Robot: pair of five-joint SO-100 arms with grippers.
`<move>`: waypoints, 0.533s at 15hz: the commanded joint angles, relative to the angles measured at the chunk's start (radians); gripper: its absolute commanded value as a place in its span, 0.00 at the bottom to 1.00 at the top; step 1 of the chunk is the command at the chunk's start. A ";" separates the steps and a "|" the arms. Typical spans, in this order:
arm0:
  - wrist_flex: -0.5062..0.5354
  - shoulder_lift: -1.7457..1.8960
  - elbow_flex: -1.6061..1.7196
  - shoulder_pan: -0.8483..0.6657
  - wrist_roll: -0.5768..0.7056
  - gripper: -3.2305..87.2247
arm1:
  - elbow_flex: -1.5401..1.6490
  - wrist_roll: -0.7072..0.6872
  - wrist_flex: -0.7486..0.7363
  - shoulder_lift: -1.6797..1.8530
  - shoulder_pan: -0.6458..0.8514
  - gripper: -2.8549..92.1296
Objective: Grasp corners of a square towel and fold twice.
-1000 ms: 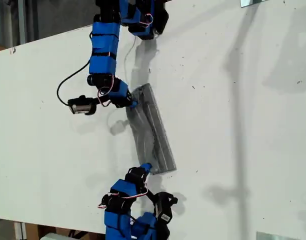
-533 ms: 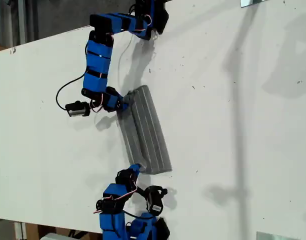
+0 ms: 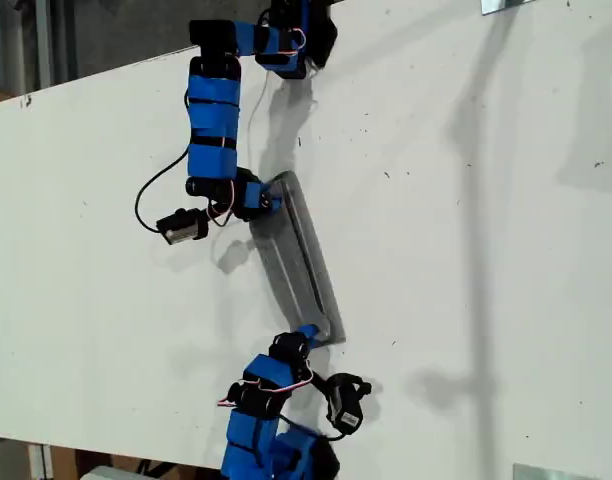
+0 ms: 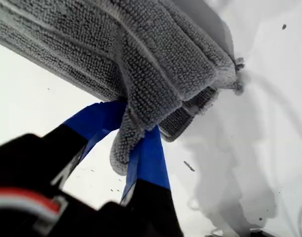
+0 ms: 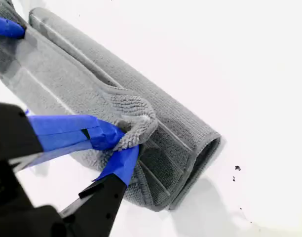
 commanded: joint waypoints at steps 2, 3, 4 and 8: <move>-0.029 -0.055 -0.054 0.035 -0.021 0.03 | 0.071 0.029 -0.018 0.064 -0.031 0.03; -0.035 -0.072 -0.054 0.037 -0.028 0.03 | 0.084 0.034 -0.028 0.051 -0.038 0.03; -0.040 -0.084 -0.055 0.038 -0.031 0.03 | 0.089 0.035 -0.034 0.037 -0.043 0.03; 0.006 -0.083 -0.061 0.046 -0.037 0.05 | 0.081 0.038 -0.025 0.035 -0.071 0.14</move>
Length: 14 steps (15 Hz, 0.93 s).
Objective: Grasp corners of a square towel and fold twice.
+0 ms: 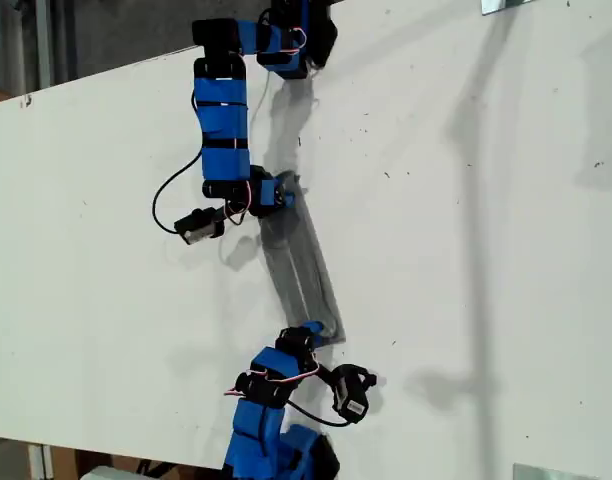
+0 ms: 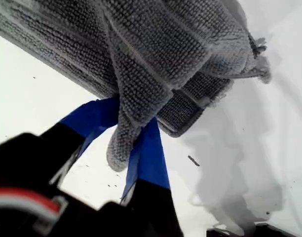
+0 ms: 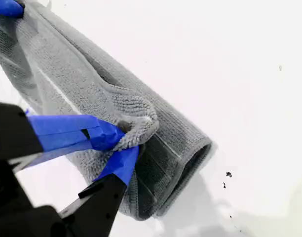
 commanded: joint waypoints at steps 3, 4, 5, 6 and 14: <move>0.112 0.078 -0.043 0.032 -0.018 0.22 | -0.014 0.017 0.032 0.048 -0.034 0.21; 0.140 0.100 -0.043 0.032 -0.021 0.29 | -0.018 0.018 0.049 0.049 -0.029 0.21; 0.160 0.120 -0.041 0.032 -0.023 0.29 | -0.017 0.020 0.060 0.055 -0.015 0.22; 0.183 0.137 -0.041 0.032 -0.025 0.29 | -0.015 0.018 0.071 0.060 -0.003 0.22; 0.278 0.387 0.057 0.009 -0.038 0.29 | -0.144 -0.055 0.295 0.216 0.103 0.33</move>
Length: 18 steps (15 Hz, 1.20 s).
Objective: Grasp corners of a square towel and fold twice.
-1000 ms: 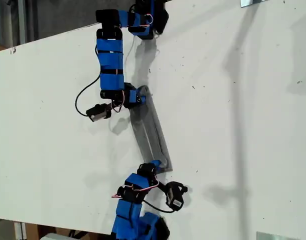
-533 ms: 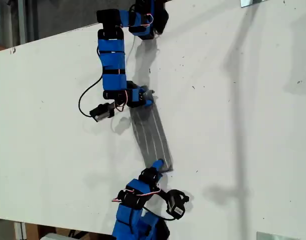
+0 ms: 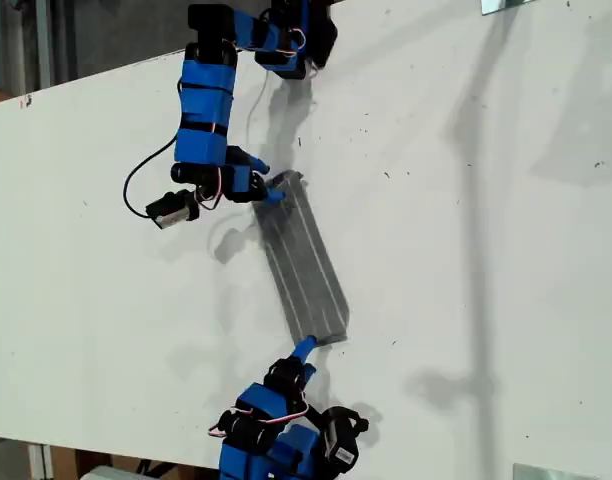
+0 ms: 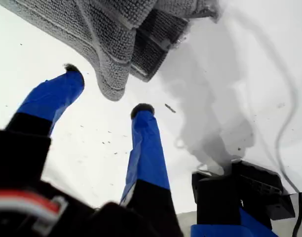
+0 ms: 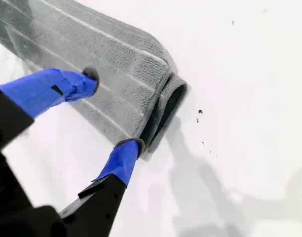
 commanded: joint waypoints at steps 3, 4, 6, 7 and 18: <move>-0.028 0.052 0.015 -0.012 -0.015 0.29 | -0.083 -0.011 0.014 0.028 -0.060 0.37; -0.035 0.052 0.012 -0.012 -0.011 0.29 | -0.015 -0.028 -0.028 0.014 -0.005 0.38; -0.049 0.052 0.018 -0.006 -0.014 0.29 | 0.081 -0.089 -0.143 -0.072 0.097 0.42; -0.060 0.052 0.034 -0.003 -0.017 0.29 | 0.080 -0.109 -0.178 -0.138 0.118 0.46; -0.179 0.215 0.224 0.052 -0.083 0.28 | 0.377 -0.067 -0.341 -0.124 0.253 0.03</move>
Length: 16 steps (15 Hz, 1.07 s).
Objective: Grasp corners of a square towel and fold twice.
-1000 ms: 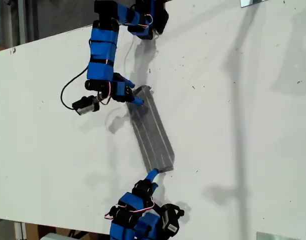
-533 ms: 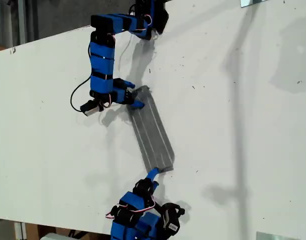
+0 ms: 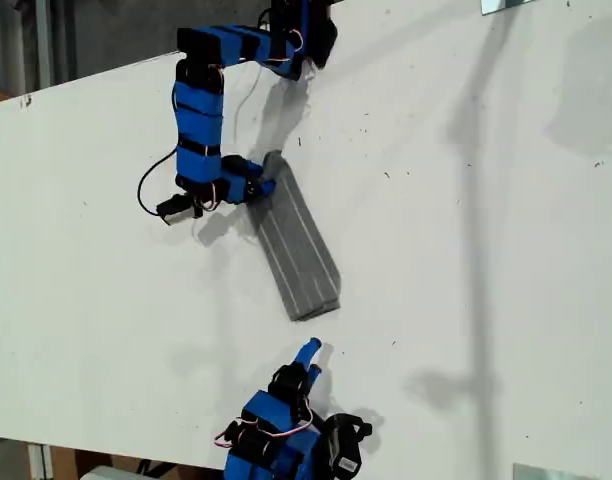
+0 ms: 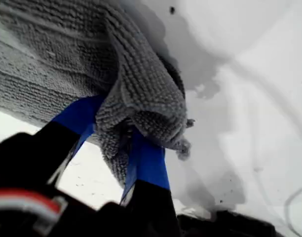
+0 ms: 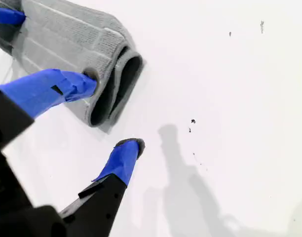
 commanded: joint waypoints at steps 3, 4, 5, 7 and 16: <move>-0.066 0.038 0.044 0.021 -0.008 0.28 | 0.416 0.167 -0.032 0.529 0.081 0.03; -0.080 0.041 0.071 0.000 0.005 0.28 | 0.465 0.222 0.003 0.680 0.052 0.03; -0.083 0.051 0.112 -0.043 0.006 0.28 | 0.479 0.284 0.051 0.810 0.008 0.03; -0.112 0.121 0.236 -0.126 -0.009 0.28 | 0.474 0.411 0.133 1.009 -0.100 0.03; 0.202 1.187 0.727 -0.190 -0.143 0.28 | 0.522 0.821 0.382 1.608 -0.400 0.03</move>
